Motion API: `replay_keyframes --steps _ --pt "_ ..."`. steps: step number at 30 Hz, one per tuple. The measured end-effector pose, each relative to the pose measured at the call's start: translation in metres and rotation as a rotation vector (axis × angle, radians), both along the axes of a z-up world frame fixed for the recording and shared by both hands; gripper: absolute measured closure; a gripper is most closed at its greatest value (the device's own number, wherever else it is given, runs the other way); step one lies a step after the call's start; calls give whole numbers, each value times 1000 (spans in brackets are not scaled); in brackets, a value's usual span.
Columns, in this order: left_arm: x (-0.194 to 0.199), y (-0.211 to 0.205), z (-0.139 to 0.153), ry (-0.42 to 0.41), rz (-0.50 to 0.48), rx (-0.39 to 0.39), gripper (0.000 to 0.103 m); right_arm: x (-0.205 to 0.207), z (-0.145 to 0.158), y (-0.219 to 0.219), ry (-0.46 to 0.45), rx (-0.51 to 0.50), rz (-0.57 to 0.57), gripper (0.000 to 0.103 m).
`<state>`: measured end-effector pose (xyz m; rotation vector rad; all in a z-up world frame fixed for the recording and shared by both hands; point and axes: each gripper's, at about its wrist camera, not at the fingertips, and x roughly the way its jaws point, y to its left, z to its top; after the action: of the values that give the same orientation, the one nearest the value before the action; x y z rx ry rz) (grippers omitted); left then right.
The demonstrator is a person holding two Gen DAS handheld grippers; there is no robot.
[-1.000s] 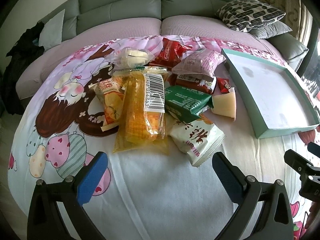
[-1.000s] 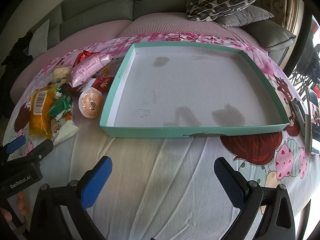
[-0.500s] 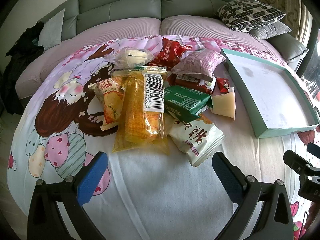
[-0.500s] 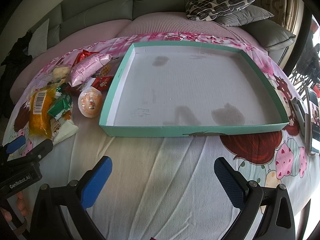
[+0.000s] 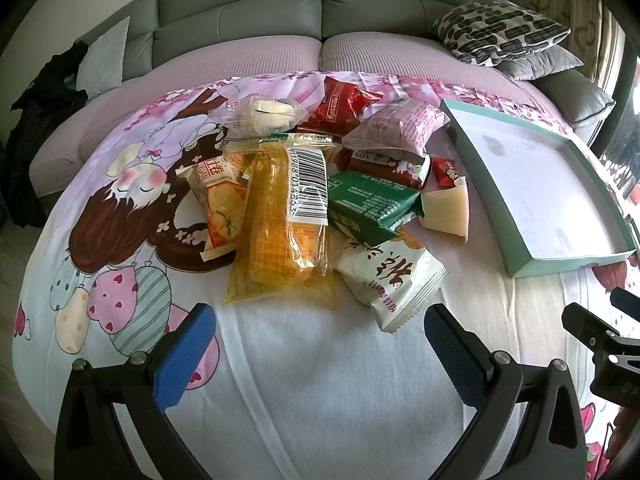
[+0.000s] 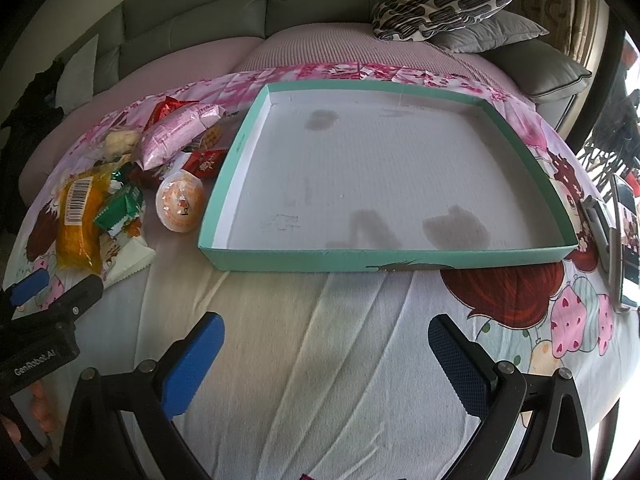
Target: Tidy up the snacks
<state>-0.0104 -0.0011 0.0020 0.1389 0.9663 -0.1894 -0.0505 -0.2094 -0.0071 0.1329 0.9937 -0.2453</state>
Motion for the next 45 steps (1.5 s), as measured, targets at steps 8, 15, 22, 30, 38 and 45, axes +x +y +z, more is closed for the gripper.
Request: replay_keyframes --steps 8,15,22,30,38,45 --pt "1 3 1 4 6 -22 0 2 -2 5 11 -14 7 0" --pt "4 10 7 -3 11 -56 0 6 5 9 -2 -18 33 0" --pt "16 38 35 -106 68 -143 0 24 26 24 -78 -11 102 0" --pt "40 55 36 -85 85 -185 0 54 36 58 -134 -1 213 0" --pt "54 52 26 -27 64 -167 5 77 33 96 -151 -3 373 9" --pt "61 47 11 30 7 -192 23 88 32 104 -143 30 437 24"
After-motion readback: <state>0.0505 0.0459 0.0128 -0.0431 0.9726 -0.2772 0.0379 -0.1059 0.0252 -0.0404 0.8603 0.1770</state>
